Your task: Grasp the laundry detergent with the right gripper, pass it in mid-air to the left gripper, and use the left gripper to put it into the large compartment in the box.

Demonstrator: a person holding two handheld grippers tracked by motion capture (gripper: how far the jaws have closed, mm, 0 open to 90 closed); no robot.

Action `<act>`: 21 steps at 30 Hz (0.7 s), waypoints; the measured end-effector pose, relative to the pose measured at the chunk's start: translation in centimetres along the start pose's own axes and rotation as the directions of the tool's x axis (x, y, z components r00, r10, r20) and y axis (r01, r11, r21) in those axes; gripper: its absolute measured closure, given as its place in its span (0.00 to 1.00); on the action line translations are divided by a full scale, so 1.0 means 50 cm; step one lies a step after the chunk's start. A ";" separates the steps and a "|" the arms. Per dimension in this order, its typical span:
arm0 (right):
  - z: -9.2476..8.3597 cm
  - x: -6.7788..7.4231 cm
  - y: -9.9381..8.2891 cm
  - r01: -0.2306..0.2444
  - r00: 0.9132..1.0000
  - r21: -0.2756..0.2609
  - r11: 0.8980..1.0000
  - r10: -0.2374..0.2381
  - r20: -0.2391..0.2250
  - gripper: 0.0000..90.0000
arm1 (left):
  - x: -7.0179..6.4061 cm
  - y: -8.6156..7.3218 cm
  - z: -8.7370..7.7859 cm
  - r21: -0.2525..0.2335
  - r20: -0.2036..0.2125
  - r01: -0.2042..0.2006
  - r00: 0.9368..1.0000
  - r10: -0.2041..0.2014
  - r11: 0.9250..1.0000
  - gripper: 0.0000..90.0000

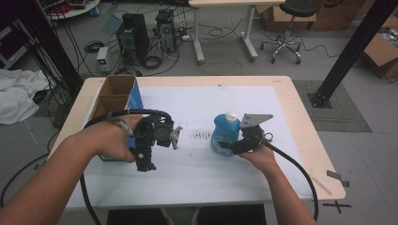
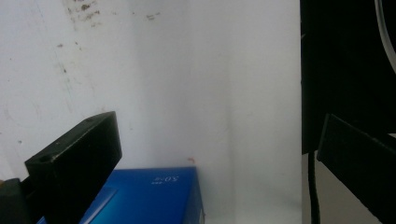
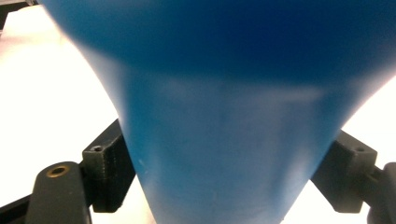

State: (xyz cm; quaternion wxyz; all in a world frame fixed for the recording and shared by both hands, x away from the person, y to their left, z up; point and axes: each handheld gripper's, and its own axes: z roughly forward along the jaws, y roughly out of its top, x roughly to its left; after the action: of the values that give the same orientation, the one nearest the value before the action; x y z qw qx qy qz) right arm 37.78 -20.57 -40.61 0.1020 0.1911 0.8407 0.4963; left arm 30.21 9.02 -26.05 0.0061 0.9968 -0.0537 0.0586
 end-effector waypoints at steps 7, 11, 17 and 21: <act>0.002 0.000 -0.001 -0.001 1.000 0.000 1.000 0.001 -0.013 0.26 | 0.000 0.000 0.001 0.001 0.001 0.001 1.000 -0.001 1.000 0.00; 0.001 -0.001 0.000 0.001 1.000 -0.005 1.000 -0.001 -0.010 0.27 | 0.001 -0.001 0.001 -0.001 -0.001 0.002 1.000 -0.002 1.000 0.00; 0.002 0.000 0.000 0.008 1.000 -0.006 1.000 -0.008 -0.010 0.31 | 0.000 -0.001 0.001 -0.001 -0.001 0.003 1.000 -0.003 1.000 0.00; 0.002 0.001 0.000 0.005 1.000 -0.011 1.000 -0.005 -0.012 0.32 | 0.000 -0.002 0.001 -0.001 0.001 0.006 1.000 -0.006 1.000 0.00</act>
State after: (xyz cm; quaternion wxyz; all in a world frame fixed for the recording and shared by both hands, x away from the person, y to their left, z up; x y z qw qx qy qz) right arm 37.78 -20.49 -40.67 0.0991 0.1855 0.8390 0.5019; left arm 30.22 9.12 -26.10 0.0066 0.9970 -0.0508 0.0581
